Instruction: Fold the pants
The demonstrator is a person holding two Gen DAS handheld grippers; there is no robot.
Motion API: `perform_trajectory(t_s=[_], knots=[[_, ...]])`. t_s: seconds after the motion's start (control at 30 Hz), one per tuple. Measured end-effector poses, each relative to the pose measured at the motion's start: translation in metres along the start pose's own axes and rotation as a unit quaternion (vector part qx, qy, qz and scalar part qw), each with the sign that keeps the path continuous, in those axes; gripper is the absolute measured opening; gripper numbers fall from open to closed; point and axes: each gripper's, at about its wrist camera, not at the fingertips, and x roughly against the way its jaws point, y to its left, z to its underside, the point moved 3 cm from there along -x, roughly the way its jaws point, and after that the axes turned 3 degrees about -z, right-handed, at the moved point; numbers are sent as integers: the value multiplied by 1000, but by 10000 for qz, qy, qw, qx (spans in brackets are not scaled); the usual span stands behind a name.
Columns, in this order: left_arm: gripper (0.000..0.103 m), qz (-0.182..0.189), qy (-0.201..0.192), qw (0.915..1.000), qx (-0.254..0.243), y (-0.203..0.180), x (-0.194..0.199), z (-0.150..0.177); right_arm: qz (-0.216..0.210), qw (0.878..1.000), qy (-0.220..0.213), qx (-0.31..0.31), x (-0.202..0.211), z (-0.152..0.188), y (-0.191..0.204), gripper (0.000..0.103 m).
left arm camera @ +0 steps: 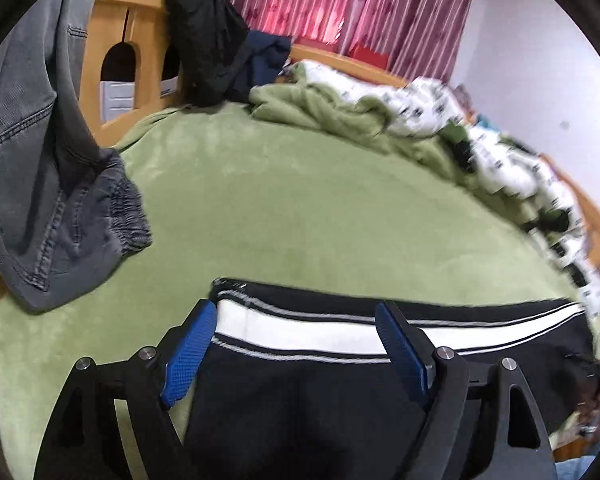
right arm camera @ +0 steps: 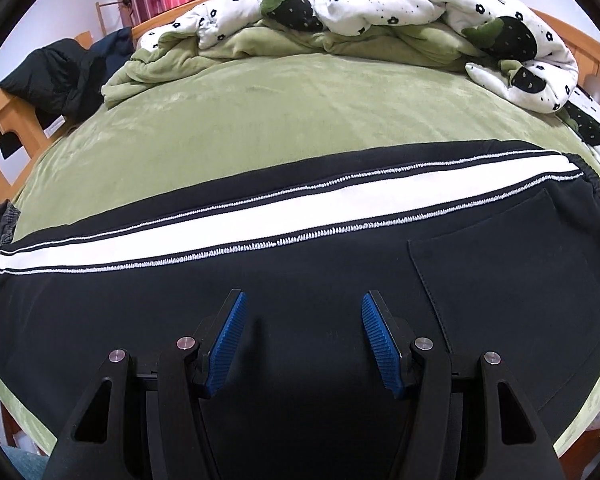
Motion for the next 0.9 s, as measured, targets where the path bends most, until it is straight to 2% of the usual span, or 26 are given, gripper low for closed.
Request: perform_trajectory(t_s=[0.1, 0.17, 0.2, 0.27, 0.3, 0.37, 0.4, 0.47, 0.53, 0.63, 0.67, 0.77, 0.9], knots=[[79, -280, 106, 9995, 63, 4, -18, 0, 6, 10000, -46, -29, 2, -3, -3, 59], [69, -365, 217, 9991, 16, 7, -33, 1, 27, 10000, -78, -20, 3, -6, -5, 59], [62, -530, 331, 9980, -17, 10, -48, 1, 48, 9999, -97, -10, 3, -9, -6, 59], [39, -766, 662, 9948, 102, 17, -70, 3, 89, 9999, -123, -2, 2, -12, -8, 59], [21, -800, 785, 9934, 236, 21, -79, 3, 102, 9999, -124, -5, 0, -15, -10, 59], [18, -657, 604, 9949, 470, 27, -77, -2, 123, 9999, -116, -12, -2, -17, -12, 59], [18, -404, 190, 9970, 635, 30, -60, -10, 137, 9998, -110, -15, -4, -19, -13, 59], [18, -194, -239, 9981, 543, 29, -37, -19, 141, 9998, -132, -13, -5, -21, -14, 59], [18, -460, -149, 9977, 470, 33, -42, -23, 101, 9998, -187, 0, -6, -26, -13, 59], [18, -729, 489, 9941, 633, 45, -83, -8, 33, 9996, -255, 127, -13, -39, -9, 59], [18, -746, 540, 9935, 671, 46, -89, -5, -19, 9994, -274, 229, -16, -44, -6, 59], [19, -849, 357, 9945, 490, 40, -84, -4, -55, 9962, -318, 806, -26, -60, 8, 59], [19, -1006, 391, 9939, 236, 33, -83, 0, -235, 9774, -366, 2069, -44, -79, 32, 65]])
